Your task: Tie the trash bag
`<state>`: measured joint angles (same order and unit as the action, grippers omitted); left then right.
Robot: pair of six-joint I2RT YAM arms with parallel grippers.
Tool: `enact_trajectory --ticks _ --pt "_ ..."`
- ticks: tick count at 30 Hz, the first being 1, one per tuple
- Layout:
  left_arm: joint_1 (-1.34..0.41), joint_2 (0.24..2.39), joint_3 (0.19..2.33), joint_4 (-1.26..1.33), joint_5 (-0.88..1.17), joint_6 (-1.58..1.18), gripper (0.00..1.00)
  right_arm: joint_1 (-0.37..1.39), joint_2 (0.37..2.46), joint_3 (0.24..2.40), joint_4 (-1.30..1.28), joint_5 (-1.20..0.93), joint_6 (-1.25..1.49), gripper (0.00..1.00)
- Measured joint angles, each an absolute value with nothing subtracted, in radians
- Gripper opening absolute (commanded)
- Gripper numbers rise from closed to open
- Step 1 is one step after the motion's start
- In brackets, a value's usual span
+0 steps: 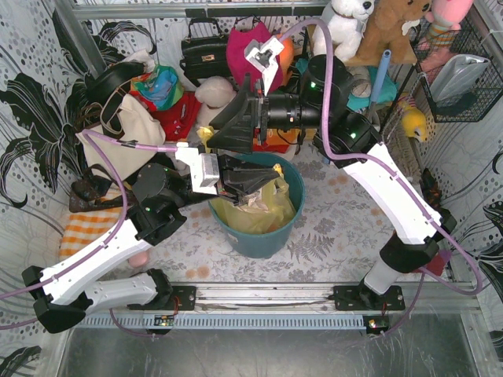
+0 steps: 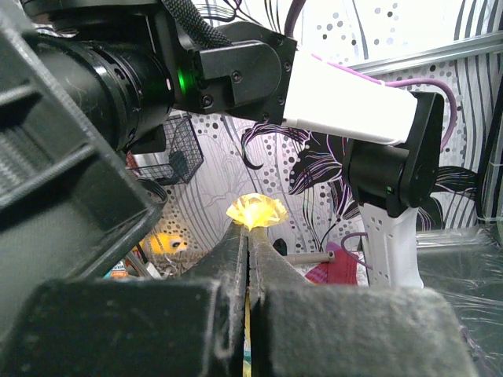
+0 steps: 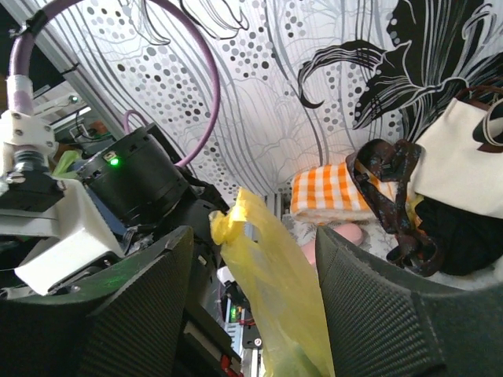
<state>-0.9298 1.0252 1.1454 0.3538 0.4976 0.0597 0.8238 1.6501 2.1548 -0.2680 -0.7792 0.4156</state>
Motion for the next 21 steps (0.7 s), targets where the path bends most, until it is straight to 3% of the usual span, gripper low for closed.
enact_trajectory --ticks 5,14,21 --pt "-0.930 1.026 1.145 0.355 0.498 0.058 0.00 0.837 1.652 2.180 -0.269 -0.797 0.425 0.53" --pt "-0.930 1.026 1.145 0.362 0.498 0.055 0.00 0.844 1.723 2.276 -0.292 -0.800 0.426 0.59" --pt "-0.930 1.026 1.145 0.363 0.498 0.054 0.00 0.846 1.774 2.327 -0.356 -0.776 0.407 0.42"
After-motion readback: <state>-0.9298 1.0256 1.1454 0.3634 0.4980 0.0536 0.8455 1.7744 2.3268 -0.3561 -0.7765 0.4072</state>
